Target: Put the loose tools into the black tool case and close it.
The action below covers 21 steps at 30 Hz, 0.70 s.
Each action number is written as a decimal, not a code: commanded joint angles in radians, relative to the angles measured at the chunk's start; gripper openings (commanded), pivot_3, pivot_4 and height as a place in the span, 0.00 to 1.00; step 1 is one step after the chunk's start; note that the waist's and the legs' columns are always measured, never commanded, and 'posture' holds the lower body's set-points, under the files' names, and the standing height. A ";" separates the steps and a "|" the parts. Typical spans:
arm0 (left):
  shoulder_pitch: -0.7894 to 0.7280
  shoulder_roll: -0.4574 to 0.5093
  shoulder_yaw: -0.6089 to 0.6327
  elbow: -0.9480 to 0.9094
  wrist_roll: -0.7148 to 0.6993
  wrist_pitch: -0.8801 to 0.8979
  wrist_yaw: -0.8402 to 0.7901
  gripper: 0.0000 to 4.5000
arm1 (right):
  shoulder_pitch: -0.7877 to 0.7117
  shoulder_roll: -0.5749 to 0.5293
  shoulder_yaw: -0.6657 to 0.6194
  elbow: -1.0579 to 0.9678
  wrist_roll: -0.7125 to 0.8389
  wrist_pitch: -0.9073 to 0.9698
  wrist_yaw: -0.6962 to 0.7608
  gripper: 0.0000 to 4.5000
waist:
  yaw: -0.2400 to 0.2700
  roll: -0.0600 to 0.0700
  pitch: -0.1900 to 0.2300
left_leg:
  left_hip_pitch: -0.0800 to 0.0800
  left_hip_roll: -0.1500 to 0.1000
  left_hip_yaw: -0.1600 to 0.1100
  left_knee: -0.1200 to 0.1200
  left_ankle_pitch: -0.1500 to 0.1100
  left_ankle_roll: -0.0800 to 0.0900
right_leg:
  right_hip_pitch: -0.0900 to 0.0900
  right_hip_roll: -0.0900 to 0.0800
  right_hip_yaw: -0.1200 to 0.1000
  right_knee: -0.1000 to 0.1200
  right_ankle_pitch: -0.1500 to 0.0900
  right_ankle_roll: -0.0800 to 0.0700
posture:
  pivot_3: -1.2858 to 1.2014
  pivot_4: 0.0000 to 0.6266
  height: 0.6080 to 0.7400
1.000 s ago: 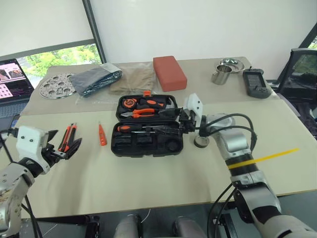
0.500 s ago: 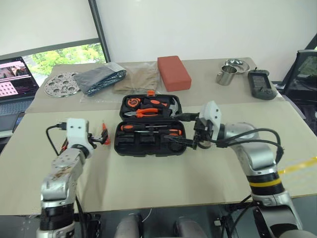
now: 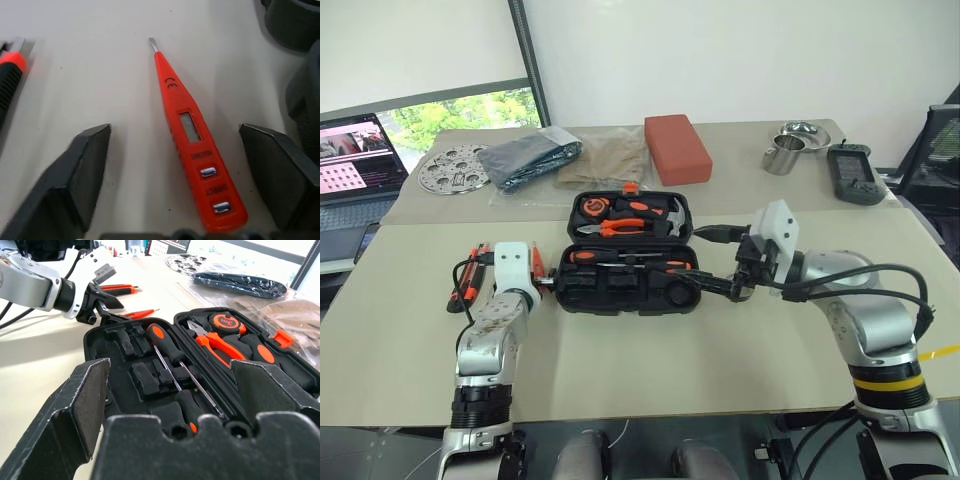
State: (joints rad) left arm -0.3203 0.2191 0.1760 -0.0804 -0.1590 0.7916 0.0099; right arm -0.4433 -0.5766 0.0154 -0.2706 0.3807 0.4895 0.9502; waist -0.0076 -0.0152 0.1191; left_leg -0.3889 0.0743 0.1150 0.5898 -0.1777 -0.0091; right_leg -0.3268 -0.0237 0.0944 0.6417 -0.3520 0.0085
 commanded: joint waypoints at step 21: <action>-0.059 0.309 0.003 0.053 -0.190 -0.481 -0.756 0.11 | 0.040 -0.029 -0.069 -0.019 0.113 -0.008 0.004 1.00 | 0.000 -0.003 0.002 | -0.002 0.000 0.001 -0.002 0.001 -0.002 | -0.002 -0.001 -0.003 -0.002 0.000 0.000 | 0.52 0.24 1.00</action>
State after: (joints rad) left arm -0.3313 0.4972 0.2185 -0.0470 -0.3060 0.3804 -0.5644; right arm -0.4023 -0.5941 -0.0172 -0.2713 0.4595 0.4909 0.9439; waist -0.0072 -0.0179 0.1216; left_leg -0.3906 0.0747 0.1163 0.5879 -0.1771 -0.0106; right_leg -0.3286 -0.0244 0.0915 0.6395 -0.3519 0.0083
